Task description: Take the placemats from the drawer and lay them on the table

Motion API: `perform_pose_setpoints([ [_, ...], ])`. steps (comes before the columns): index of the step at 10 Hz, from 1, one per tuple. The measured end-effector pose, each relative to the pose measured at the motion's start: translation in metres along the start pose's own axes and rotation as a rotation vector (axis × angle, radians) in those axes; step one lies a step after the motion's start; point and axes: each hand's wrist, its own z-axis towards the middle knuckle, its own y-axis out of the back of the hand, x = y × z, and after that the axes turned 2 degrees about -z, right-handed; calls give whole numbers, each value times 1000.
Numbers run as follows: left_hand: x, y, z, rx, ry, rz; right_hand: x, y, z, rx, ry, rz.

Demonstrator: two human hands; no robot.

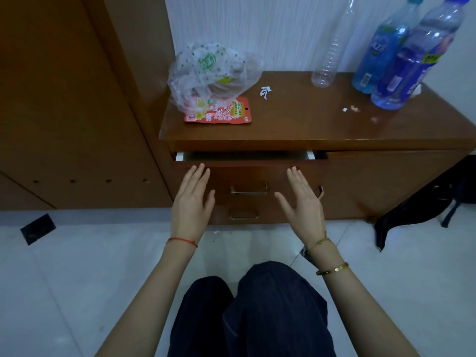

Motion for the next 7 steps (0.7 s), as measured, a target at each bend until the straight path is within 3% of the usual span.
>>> perform_pose_setpoints([
  [2,8,-5,22,77,0,-41,-6,-4,26,52,-11,39],
  [6,8,0,46,-13,-67,15,-11,7,42,98,26,65],
  [7,6,5,44,-2,-86,-32,-8,13,40,40,54,58],
])
